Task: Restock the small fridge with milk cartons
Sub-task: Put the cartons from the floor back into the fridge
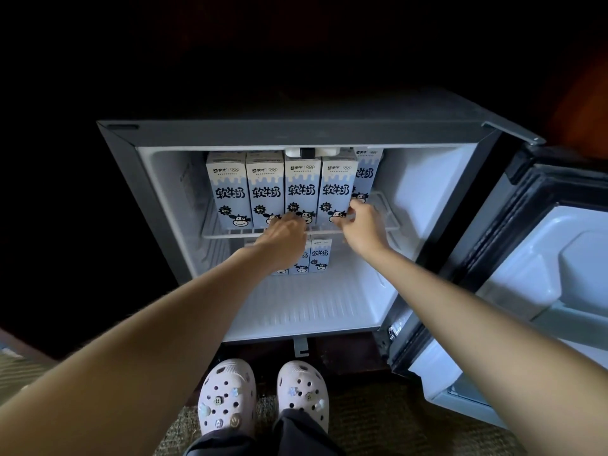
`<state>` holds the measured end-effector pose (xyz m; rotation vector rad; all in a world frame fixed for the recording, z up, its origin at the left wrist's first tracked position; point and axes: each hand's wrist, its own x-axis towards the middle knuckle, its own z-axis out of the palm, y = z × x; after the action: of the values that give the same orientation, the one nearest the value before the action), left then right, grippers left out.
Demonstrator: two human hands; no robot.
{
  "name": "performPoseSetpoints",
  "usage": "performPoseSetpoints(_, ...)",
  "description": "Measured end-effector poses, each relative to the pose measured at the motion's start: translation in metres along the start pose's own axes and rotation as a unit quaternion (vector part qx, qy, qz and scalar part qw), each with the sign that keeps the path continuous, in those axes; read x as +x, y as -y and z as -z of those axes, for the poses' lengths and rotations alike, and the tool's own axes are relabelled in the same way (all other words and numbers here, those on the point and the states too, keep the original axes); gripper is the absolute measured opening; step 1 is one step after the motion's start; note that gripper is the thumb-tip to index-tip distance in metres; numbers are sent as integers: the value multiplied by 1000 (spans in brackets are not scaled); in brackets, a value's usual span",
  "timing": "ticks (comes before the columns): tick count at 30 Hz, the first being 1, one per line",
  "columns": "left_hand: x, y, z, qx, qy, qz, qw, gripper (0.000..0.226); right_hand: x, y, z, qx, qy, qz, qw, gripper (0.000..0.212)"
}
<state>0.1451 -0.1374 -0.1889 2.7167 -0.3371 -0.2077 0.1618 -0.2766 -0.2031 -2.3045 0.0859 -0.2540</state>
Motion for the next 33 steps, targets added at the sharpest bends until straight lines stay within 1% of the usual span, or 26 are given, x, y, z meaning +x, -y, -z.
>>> performPoseSetpoints(2, -2, -3, -1, -12, 3, 10, 1000, 25, -2, 1, 1, -10, 21, -22, 999, 9)
performPoseSetpoints(6, -10, -11, 1, -37, 8, 25, 999, 30, -13, 7, 5, -40, 39, -43, 998, 9)
performPoseSetpoints(7, -13, -15, 3, -46, 10, 25, 999, 32, -19, 9, 7, -52, 39, -41, 997, 11)
performPoseSetpoints(9, -23, -24, 7, -54, 9, 28, 998, 32, -36, 14, 15, -62, 32, -33, 997, 33)
performPoseSetpoints(10, -30, -30, 10, -54, 3, 31, 998, 32, -46, 16, 21, -63, 31, -23, 997, 37)
performPoseSetpoints(14, -72, -57, 9, -45, -17, 28, 998, 33, -104, 22, 54, -61, 10, -4, 998, 33)
performPoseSetpoints(16, -97, -73, 5, -62, -26, 20, 998, 32, -139, 22, 73, -72, -6, -3, 997, 33)
performPoseSetpoints(21, -168, -127, 0, -61, -12, -6, 998, 31, -238, 12, 125, -98, -44, -21, 994, 31)
performPoseSetpoints(24, -218, -164, -11, -96, 5, -43, 994, 31, -299, 0, 157, -119, -66, -32, 990, 29)
performPoseSetpoints(27, -269, -195, -39, -128, 35, -67, 989, 31, -357, -17, 185, -136, -79, -61, 986, 26)
performPoseSetpoints(33, -355, -249, -113, -125, 132, -95, 979, 32, -474, -60, 225, -132, -116, -158, 972, 25)
